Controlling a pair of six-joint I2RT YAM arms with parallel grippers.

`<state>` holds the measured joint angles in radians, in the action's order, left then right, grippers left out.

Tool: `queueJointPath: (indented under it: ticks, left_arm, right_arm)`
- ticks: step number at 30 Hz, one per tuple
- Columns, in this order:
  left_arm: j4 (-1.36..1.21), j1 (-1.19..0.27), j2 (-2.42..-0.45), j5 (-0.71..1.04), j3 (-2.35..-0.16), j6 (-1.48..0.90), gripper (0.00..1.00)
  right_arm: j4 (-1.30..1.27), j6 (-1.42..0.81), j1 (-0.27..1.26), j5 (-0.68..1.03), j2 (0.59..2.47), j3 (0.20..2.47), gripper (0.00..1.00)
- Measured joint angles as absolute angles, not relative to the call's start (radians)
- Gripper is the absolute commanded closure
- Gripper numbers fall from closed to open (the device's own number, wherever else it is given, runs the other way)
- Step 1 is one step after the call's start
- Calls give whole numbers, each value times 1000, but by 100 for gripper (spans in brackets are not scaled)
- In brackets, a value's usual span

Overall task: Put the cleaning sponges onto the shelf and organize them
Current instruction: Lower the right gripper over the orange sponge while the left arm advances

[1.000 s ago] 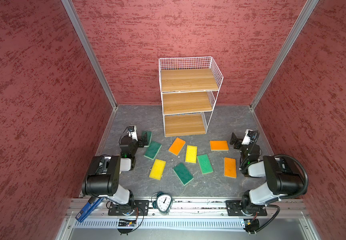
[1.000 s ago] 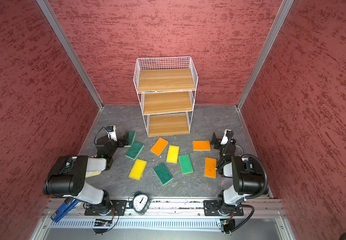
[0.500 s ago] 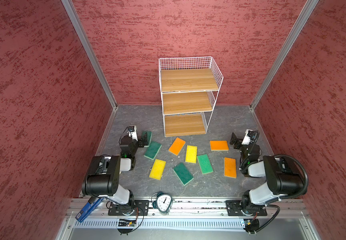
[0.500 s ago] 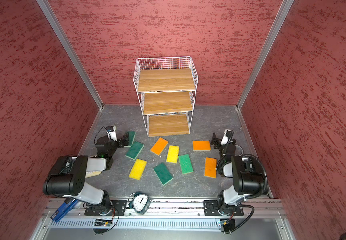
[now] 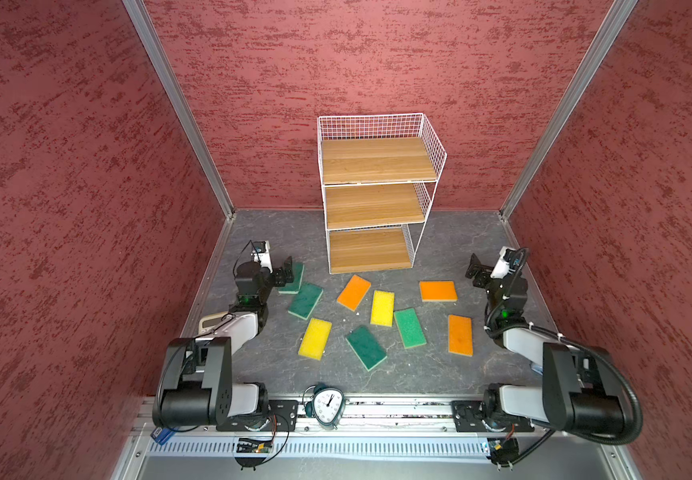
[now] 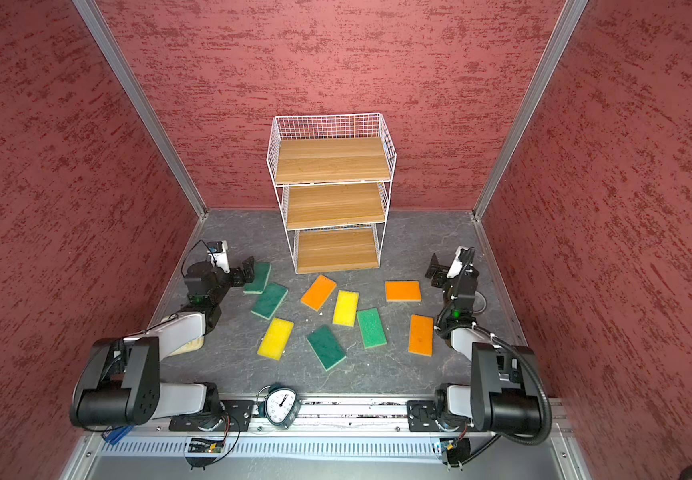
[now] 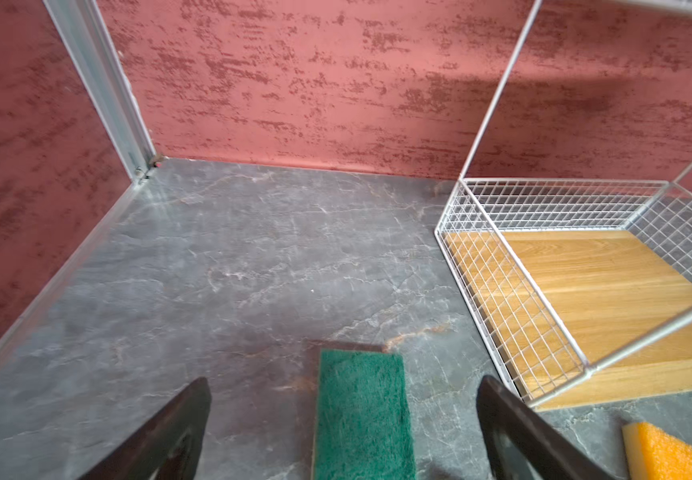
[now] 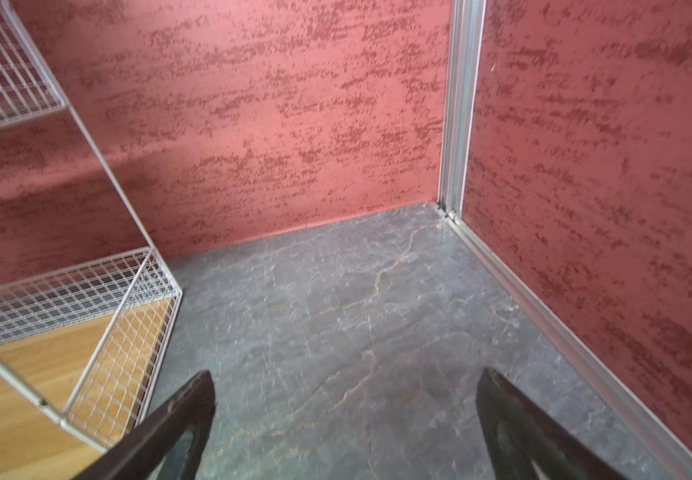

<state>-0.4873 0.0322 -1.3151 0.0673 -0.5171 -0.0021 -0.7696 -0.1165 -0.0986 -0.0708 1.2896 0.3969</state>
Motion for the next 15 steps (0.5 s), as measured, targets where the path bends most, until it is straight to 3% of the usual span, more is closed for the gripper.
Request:
queueJointPath:
  ticks: [9,15]
  left_arm:
    - [-228,-22,-1110,-60,-529,-109,1]
    - [-5,-30,-1056,-119,-629,-211,1]
  right_arm:
    - [-336,-207,-41,-209,1122,529,1]
    - [-23,-295,-23,-205,1023,611,1]
